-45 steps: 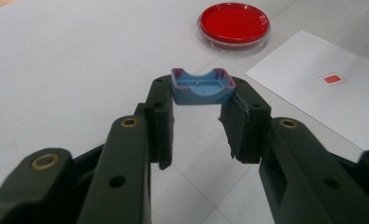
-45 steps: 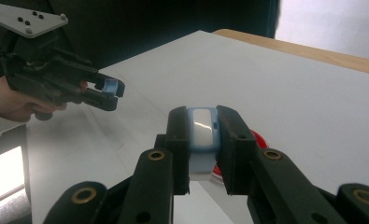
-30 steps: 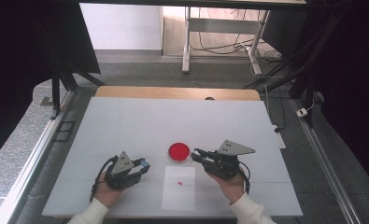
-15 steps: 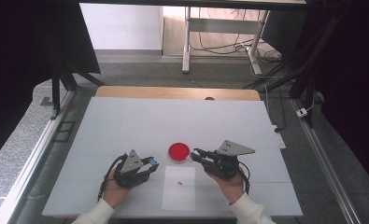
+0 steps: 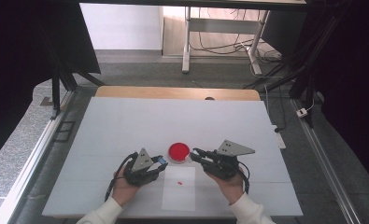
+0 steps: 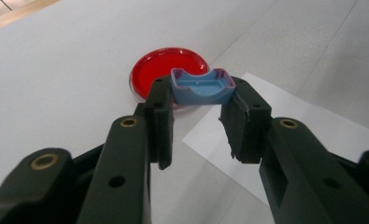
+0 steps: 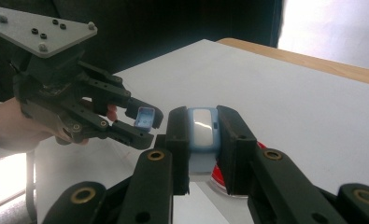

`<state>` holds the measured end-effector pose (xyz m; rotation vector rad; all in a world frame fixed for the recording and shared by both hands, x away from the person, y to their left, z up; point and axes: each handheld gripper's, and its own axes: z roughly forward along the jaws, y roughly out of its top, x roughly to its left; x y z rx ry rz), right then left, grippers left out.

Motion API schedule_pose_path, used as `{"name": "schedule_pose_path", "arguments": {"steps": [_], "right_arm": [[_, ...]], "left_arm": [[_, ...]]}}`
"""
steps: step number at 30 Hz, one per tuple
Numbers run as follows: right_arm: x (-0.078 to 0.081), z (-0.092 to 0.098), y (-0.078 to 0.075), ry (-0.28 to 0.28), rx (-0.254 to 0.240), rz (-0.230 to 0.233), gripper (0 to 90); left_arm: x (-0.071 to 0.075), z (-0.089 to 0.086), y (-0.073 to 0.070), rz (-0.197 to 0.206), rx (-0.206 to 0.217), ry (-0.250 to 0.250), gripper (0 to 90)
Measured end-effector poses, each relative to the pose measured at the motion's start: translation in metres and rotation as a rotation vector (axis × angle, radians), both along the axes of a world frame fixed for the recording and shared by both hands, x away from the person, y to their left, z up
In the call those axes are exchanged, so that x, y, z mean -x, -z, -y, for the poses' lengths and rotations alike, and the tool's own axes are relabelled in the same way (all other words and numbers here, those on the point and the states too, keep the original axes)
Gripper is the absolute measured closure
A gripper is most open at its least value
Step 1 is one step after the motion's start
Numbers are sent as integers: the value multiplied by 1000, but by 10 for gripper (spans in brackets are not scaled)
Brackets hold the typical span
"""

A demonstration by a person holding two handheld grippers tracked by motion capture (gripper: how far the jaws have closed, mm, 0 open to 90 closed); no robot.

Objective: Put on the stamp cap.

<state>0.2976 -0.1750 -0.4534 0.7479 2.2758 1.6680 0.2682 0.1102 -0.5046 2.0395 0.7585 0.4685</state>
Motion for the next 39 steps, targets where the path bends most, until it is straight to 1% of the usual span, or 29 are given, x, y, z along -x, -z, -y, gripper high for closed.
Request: {"name": "schedule_pose_path", "arguments": {"steps": [11, 23, 32, 39], "right_arm": [[1, -2, 0, 1, 3, 4, 749], [1, -4, 0, 3, 0, 9, 749], [2, -4, 0, 2, 0, 11, 749], [2, -5, 1, 3, 0, 10, 749]], "left_arm": [[-5, 12, 1, 1, -6, 15, 641], [-9, 26, 2, -1, -23, 48, 640], [-10, 41, 6, -13, -33, 75, 640], [-12, 52, 7, -13, -33, 87, 639]]}}
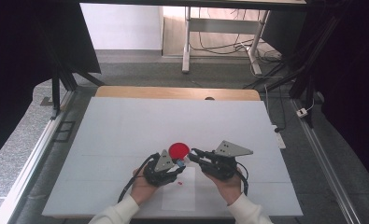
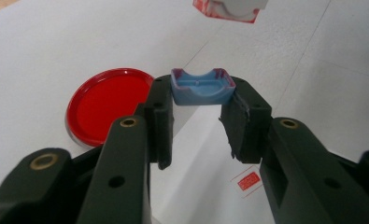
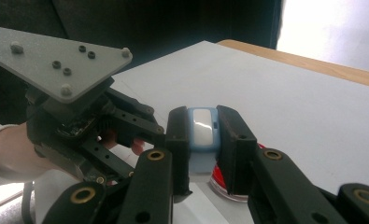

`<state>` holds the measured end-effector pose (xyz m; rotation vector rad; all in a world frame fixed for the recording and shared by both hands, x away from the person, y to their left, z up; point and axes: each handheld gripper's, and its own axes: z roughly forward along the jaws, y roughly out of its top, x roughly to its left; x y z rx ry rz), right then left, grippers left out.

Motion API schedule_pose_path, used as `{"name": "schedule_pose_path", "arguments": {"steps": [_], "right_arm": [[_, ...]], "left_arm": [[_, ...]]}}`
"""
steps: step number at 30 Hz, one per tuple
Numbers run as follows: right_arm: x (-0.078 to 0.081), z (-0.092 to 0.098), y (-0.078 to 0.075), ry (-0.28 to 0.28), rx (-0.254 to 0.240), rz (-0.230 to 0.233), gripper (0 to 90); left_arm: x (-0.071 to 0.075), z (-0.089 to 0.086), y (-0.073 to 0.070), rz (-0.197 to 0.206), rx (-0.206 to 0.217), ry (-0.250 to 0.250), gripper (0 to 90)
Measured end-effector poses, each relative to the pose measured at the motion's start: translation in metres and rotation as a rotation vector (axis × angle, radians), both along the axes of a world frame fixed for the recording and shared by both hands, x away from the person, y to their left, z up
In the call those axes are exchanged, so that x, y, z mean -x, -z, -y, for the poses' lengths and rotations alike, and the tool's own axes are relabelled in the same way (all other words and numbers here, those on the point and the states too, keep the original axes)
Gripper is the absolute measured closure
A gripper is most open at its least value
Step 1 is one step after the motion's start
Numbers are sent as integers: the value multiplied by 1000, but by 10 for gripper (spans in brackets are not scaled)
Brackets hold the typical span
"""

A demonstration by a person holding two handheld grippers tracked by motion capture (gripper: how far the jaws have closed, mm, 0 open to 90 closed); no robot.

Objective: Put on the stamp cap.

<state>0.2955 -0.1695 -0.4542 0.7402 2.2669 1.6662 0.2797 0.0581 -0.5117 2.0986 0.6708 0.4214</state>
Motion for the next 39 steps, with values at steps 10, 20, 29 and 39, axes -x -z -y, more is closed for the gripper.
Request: {"name": "schedule_pose_path", "arguments": {"steps": [10, 20, 29, 39], "right_arm": [[1, -3, 2, 2, 10, -4, 749], [3, -8, 7, 2, 23, -11, 749], [4, -11, 9, 18, 29, -15, 749], [4, -12, 10, 30, 31, -31, 748]], "left_arm": [[-2, 7, 0, 2, 1, 5, 638], [0, 9, -1, 16, -4, 3, 638], [1, 10, 0, 20, -13, 5, 638], [2, 10, -1, 22, -10, 4, 638]]}}
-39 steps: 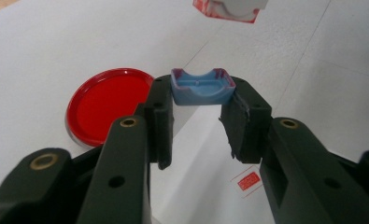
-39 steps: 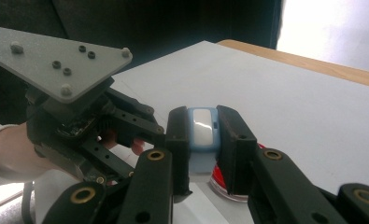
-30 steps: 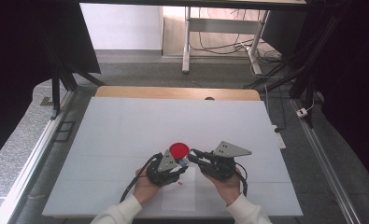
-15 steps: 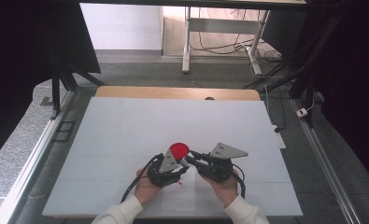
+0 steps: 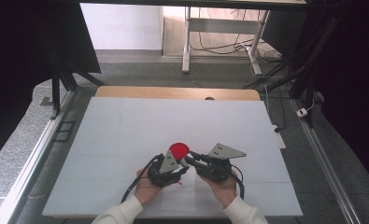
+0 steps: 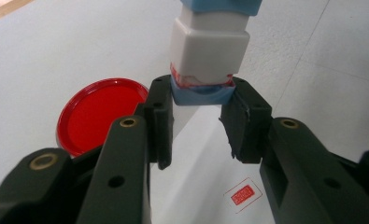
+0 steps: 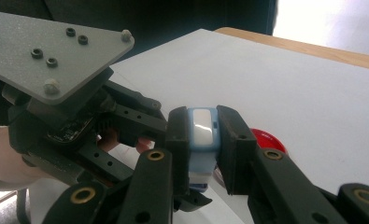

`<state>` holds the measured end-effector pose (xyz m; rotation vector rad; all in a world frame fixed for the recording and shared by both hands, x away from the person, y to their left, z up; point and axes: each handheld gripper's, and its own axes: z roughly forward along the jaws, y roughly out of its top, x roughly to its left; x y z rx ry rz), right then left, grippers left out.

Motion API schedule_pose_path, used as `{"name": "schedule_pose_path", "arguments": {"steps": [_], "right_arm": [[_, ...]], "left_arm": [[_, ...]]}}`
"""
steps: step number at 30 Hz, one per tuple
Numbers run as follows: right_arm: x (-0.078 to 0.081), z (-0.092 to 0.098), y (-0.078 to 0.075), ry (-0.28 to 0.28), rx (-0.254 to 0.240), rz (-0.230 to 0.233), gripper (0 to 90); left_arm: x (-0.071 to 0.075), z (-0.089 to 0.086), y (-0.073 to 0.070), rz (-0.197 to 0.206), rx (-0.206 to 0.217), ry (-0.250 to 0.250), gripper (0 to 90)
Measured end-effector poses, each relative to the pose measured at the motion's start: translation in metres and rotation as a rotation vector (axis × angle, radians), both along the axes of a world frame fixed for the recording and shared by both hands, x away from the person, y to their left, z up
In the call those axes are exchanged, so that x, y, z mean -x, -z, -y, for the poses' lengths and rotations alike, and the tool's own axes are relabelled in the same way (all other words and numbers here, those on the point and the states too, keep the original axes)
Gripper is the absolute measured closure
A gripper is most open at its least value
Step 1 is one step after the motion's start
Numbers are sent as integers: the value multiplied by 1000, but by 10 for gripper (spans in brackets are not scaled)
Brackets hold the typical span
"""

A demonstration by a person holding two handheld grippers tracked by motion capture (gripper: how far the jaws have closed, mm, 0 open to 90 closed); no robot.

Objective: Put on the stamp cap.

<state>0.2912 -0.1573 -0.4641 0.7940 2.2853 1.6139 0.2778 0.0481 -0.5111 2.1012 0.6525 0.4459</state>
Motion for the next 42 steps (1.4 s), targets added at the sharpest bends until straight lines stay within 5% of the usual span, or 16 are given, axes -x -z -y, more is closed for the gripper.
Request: {"name": "schedule_pose_path", "arguments": {"steps": [20, 42], "right_arm": [[3, -2, 1, 59, -19, 23, 756], [15, -7, 11, 170, -125, 20, 756]], "left_arm": [[1, 4, 2, -8, 0, 11, 640], [5, 3, -1, 38, 22, -32, 651]]}}
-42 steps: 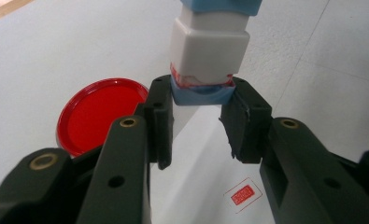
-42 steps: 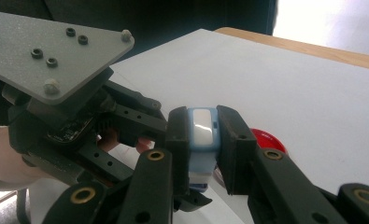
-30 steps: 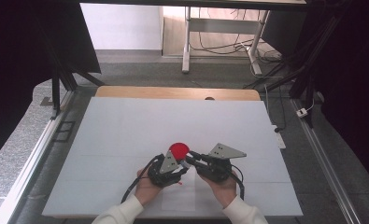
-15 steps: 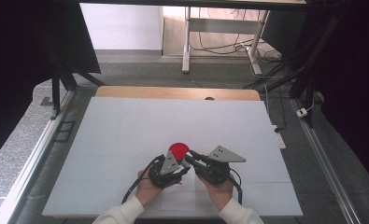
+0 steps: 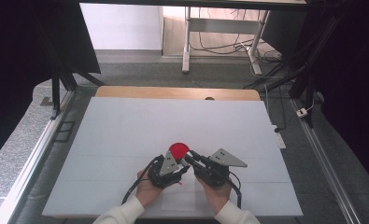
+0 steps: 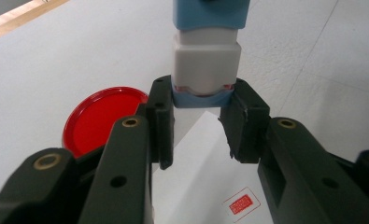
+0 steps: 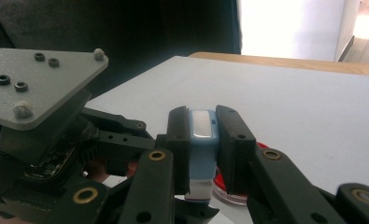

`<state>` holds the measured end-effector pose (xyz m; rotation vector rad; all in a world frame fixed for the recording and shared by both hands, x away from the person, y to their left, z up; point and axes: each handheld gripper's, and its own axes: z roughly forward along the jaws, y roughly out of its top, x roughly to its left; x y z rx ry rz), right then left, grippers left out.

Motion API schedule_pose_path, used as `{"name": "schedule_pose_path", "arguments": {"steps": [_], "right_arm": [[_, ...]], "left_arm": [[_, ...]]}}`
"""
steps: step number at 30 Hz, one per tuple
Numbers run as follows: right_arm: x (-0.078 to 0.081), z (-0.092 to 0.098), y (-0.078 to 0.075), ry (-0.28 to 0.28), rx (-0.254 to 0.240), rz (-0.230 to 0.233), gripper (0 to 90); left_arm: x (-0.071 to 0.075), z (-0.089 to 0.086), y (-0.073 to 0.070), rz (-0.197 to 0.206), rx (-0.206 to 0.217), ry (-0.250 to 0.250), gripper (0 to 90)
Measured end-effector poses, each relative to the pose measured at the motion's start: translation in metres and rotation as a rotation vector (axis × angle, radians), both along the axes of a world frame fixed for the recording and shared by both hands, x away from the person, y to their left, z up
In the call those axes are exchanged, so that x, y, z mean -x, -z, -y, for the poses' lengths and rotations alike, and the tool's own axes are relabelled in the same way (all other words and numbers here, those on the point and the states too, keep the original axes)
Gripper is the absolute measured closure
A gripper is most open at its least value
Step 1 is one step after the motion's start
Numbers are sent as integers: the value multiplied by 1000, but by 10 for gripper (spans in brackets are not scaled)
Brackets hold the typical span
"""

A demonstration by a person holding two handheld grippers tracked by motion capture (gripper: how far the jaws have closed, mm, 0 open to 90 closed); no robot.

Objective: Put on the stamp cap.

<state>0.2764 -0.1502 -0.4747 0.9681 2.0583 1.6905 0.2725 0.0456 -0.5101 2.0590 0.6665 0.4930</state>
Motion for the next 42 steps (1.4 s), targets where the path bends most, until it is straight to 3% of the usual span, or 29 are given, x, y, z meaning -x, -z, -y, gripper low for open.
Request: {"name": "schedule_pose_path", "arguments": {"steps": [8, 15, 20, 37, 42], "right_arm": [[0, -1, 1, -6, 11, 8, 756], [-2, -2, 1, -24, 37, -21, 758], [-2, -4, 1, -32, 56, -8, 759], [-6, 1, 0, -46, 22, -27, 756], [-6, 1, 1, -52, 31, -30, 756]], "left_arm": [[1, 0, 0, 20, -9, -12, 656], [3, 1, 0, 37, -28, -14, 657], [4, 0, -1, 50, -35, -24, 657], [1, -1, 2, 27, -13, -6, 645], [0, -2, 2, 13, -12, -8, 572]]}}
